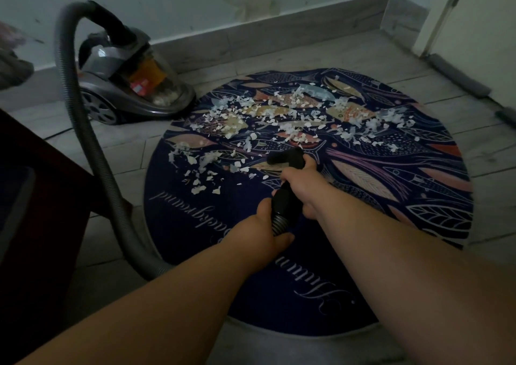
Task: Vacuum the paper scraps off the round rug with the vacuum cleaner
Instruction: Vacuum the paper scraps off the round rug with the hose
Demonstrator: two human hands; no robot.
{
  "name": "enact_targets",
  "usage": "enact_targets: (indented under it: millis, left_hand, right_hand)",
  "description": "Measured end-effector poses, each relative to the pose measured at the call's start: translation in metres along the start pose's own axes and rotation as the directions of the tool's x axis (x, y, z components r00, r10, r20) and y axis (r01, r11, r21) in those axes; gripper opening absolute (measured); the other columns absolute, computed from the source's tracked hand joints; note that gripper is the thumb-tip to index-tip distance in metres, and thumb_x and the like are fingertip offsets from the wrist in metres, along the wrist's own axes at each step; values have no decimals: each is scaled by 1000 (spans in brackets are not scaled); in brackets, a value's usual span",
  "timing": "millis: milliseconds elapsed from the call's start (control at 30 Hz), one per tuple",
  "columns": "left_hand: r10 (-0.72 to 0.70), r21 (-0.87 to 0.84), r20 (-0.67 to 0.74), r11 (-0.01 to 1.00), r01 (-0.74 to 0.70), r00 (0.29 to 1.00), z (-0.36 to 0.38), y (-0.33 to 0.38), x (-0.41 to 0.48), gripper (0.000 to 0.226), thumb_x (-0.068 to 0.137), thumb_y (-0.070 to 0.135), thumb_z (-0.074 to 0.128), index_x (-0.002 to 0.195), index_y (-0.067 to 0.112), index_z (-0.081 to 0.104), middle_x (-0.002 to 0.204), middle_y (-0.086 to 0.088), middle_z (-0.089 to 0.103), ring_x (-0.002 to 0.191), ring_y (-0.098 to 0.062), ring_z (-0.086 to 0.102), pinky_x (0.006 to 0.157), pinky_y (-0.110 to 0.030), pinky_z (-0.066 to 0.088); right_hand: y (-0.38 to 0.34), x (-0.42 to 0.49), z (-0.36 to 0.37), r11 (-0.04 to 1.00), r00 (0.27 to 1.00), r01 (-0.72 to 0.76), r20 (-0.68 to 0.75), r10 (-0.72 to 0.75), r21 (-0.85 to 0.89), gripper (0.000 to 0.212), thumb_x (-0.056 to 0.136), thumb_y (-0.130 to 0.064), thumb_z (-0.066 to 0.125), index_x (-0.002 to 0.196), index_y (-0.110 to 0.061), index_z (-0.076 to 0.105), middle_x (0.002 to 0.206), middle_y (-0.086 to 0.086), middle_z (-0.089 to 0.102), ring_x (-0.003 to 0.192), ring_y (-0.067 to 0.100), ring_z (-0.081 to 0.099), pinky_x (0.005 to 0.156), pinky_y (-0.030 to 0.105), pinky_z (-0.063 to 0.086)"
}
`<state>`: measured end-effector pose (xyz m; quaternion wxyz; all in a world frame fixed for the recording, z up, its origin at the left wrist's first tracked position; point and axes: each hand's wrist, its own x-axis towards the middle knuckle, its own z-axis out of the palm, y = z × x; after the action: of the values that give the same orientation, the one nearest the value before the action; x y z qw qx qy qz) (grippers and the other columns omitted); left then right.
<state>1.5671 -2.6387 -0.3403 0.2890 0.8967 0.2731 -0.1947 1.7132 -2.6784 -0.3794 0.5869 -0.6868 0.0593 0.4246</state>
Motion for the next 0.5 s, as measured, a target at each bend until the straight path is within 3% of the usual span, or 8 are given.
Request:
enact_targets:
  millis: [100,167,300,500]
  left_hand:
    - [-12,-1,1,1000,12,1000,-2,-4,0,76,90,46,56,145,25,9,109,-7,58,83,-21,59,70,-29,46]
    - [-3,10,12,1000,2,1000,0,-4,2,79,89,46,57,146,25,7,113,-9,58,87,-22,60,71,-29,45]
    - [28,-11,53,1000,-27,998,4,4,10,76,90,43,58,146,26,8,113,-10,58,92,-25,61,70,-28,42]
    - [70,-27,79,997,-68,994,5,9,25,79,89,43,60,146,30,7,115,-9,57,89,-23,58,71,-29,41]
  right_hand:
    - [-1,-1,3,1000,1000,5,29,-5,13,81,95,-4,53,153,-44,13,120,16,54,78,28,68,65,39,61]
    - [2,-2,1,1000,1000,8,16,-9,29,79,95,-4,53,152,-43,16,120,17,55,75,28,67,61,38,60]
    - [5,-2,-8,999,995,25,-97,-21,32,78,94,-13,57,152,-45,15,121,13,55,98,37,65,87,55,57]
    - [3,-2,-19,997,978,53,-205,-42,50,78,94,-16,56,153,-45,13,121,12,56,101,38,63,89,57,55]
